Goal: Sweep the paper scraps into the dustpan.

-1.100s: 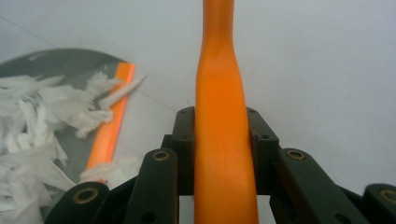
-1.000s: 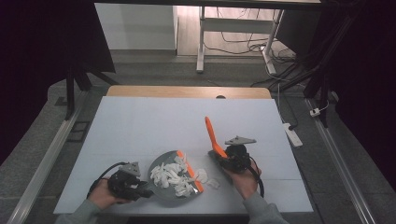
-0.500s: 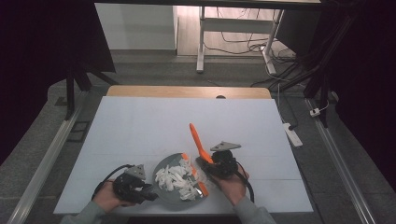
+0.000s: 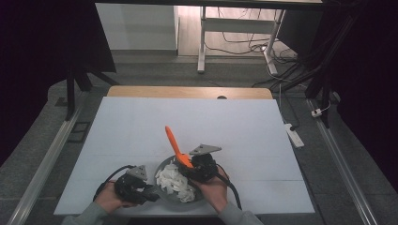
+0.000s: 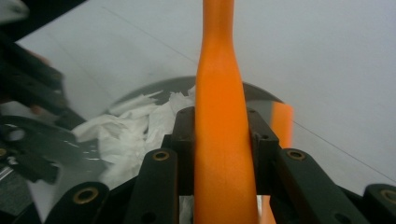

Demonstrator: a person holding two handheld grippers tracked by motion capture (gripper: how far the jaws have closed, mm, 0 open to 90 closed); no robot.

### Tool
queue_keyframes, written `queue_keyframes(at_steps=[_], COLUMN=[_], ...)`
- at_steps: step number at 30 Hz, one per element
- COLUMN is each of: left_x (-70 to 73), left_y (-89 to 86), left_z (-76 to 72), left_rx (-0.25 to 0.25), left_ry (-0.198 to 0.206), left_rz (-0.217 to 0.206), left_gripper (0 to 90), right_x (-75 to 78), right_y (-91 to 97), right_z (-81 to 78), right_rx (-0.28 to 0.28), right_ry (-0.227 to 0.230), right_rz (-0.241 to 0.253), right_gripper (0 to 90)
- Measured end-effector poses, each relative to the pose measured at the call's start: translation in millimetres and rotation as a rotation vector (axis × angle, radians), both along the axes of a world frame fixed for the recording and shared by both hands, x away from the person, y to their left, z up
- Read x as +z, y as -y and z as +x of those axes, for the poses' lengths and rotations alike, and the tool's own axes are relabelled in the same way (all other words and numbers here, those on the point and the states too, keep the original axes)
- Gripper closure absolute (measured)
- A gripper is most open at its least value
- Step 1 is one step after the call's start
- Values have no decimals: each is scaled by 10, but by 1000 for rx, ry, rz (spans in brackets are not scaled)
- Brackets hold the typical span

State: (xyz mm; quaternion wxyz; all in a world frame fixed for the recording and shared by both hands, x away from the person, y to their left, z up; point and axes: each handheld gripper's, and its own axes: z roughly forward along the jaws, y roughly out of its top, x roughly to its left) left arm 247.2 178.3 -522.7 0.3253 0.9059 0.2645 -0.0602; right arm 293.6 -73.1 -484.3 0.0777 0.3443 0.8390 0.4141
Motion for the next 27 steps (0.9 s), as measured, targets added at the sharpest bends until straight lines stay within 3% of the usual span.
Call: queue_keyframes(at_steps=[2, 6, 11, 18, 24, 27], left_x=[-6, -14, -15, -19, -16, -17], left_y=[-2, -4, -5, -9, -14, -16], left_z=[6, 14, 14, 16, 16, 17], left_rx=[5, 9, 8, 10, 12, 13], left_ry=[-3, -8, -8, -9, -7, -6], left_rz=[1, 2, 2, 0, 1, 1], left_gripper=[614, 615, 615, 615, 615, 614], right_x=[41, 151, 228, 288, 223, 211], right_y=[-11, 69, 210, 347, 327, 375], right_z=[-10, 9, 66, 137, 127, 150], right_rx=[16, -4, -34, -49, 33, 25], right_ry=[20, 81, 98, 75, 8, -5], right_rz=[-8, -27, -6, 16, -72, -94], right_gripper=[703, 702, 702, 703, 703, 702])
